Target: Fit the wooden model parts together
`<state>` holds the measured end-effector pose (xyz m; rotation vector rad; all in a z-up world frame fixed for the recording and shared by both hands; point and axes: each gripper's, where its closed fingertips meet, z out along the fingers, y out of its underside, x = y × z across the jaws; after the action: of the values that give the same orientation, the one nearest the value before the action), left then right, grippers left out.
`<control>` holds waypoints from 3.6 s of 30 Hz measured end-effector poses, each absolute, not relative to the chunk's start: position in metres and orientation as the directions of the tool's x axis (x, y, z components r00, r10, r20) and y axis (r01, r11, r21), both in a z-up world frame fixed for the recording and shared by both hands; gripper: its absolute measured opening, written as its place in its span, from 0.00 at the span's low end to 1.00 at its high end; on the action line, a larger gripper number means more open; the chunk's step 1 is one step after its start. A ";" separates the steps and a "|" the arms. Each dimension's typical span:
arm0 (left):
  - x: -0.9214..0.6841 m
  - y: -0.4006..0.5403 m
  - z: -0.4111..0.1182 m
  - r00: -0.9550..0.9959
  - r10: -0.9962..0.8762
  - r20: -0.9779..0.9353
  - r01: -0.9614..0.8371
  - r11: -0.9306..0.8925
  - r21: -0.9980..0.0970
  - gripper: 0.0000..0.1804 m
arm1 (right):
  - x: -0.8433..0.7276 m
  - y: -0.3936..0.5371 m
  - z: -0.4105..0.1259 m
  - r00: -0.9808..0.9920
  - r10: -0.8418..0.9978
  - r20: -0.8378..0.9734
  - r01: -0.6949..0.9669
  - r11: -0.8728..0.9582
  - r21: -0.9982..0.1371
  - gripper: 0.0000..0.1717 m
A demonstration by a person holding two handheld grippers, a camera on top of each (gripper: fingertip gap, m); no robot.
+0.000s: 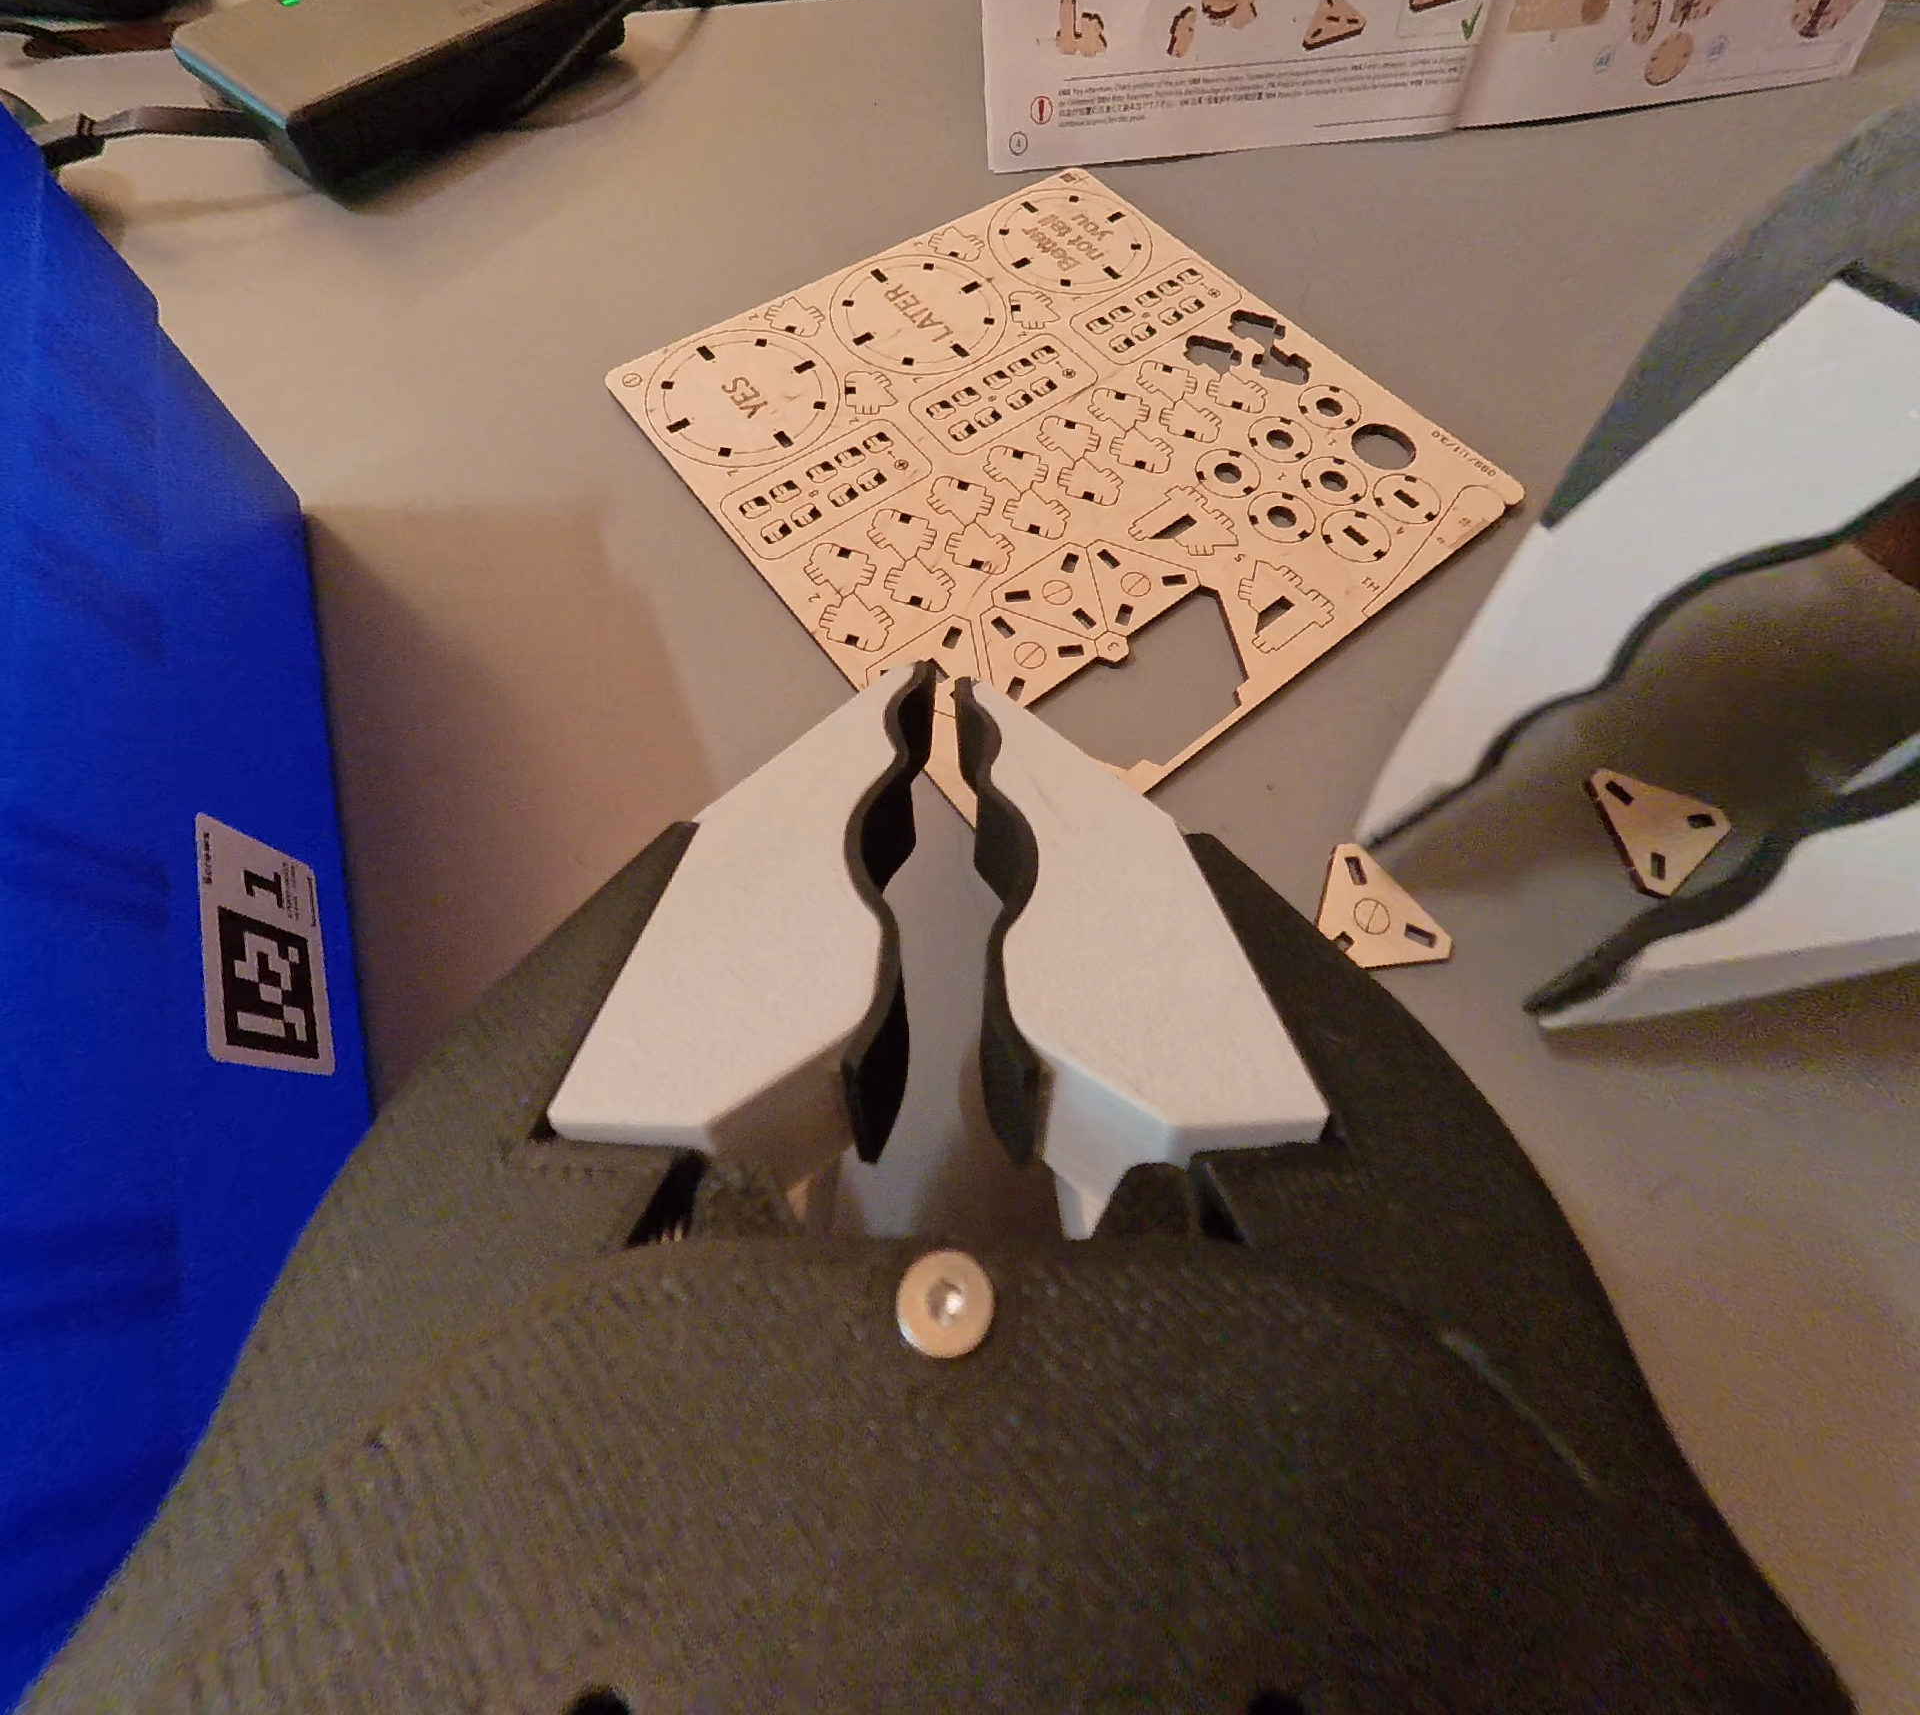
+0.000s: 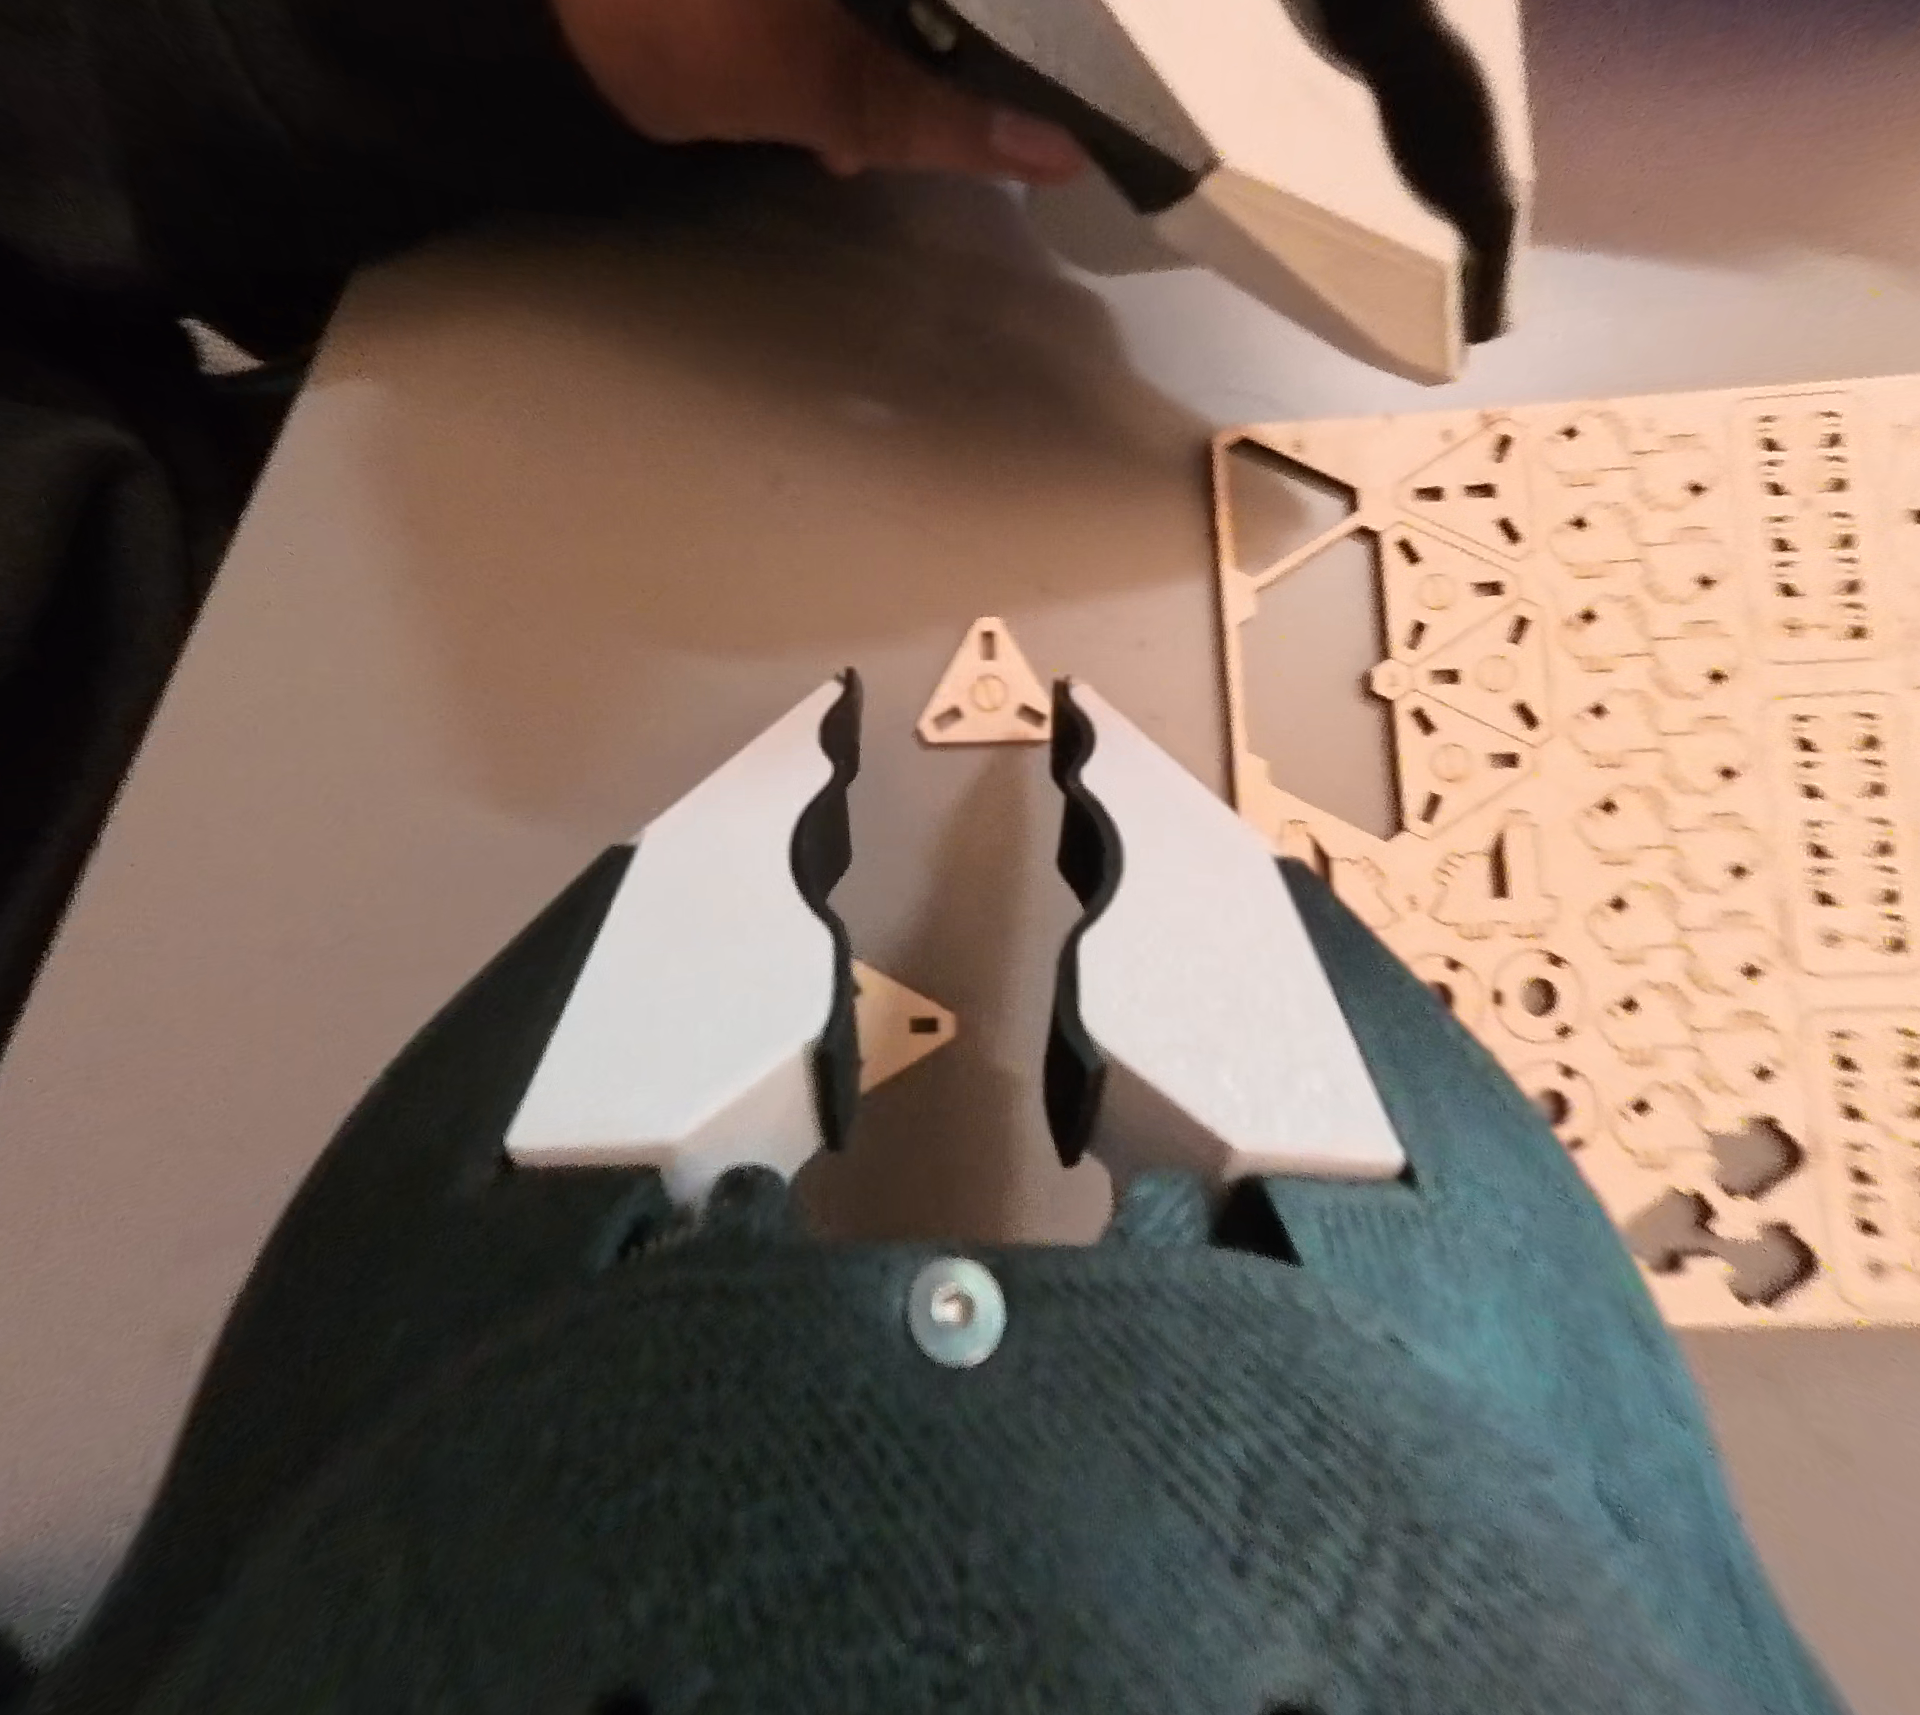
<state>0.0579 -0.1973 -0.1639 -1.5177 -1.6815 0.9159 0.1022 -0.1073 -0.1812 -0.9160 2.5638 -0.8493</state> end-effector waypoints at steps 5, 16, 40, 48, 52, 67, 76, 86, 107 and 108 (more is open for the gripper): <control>0.058 -0.197 -0.165 -0.079 0.996 0.032 0.518 0.068 -0.853 0.00 | 0.102 -0.109 -0.191 -0.733 -0.680 0.001 -0.542 0.583 -0.605 0.24; 0.057 -0.195 -0.165 -0.066 0.997 0.032 0.522 0.062 -0.851 0.00 | 0.101 -0.105 -0.197 -0.720 -0.694 -0.015 -0.545 0.579 -0.606 0.15; 0.059 -0.195 -0.189 -0.085 0.996 0.006 0.649 0.060 -0.758 0.00 | 0.057 -0.171 -0.192 -0.874 -0.485 0.025 -0.409 0.706 -0.578 0.15; 0.059 -0.194 -0.189 -0.081 0.996 0.022 0.648 0.069 -0.759 0.00 | 0.057 -0.172 -0.191 -0.876 -0.481 0.041 -0.413 0.703 -0.579 0.17; 0.059 -0.194 -0.189 -0.078 0.997 0.019 0.649 0.065 -0.758 0.00 | 0.058 -0.175 -0.189 -0.872 -0.487 0.056 -0.420 0.683 -0.597 0.15; 0.058 -0.193 -0.190 -0.073 0.997 0.018 0.652 0.061 -0.756 0.00 | 0.060 -0.174 -0.192 -0.863 -0.504 0.040 -0.424 0.680 -0.598 0.10; 0.059 -0.194 -0.194 -0.078 0.997 0.018 0.668 0.066 -0.742 0.00 | 0.066 -0.170 -0.192 -0.848 -0.529 0.025 -0.438 0.675 -0.594 0.10; 0.059 -0.194 -0.194 -0.078 0.997 0.026 0.667 0.072 -0.741 0.00 | 0.068 -0.174 -0.193 -0.854 -0.520 0.003 -0.408 0.666 -0.625 0.24; 0.058 -0.193 -0.193 -0.077 0.997 0.029 0.667 0.074 -0.741 0.00 | 0.049 -0.166 -0.189 -0.877 -0.480 0.024 -0.389 0.681 -0.620 0.07; 0.058 -0.193 -0.194 -0.077 0.997 0.029 0.667 0.073 -0.741 0.00 | 0.050 -0.167 -0.192 -0.876 -0.482 0.029 -0.397 0.684 -0.612 0.06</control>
<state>0.0583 -0.1932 -0.1935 -1.6486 -1.8043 0.7717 0.0501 -0.1668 -0.1919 -0.7239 2.7580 -0.9545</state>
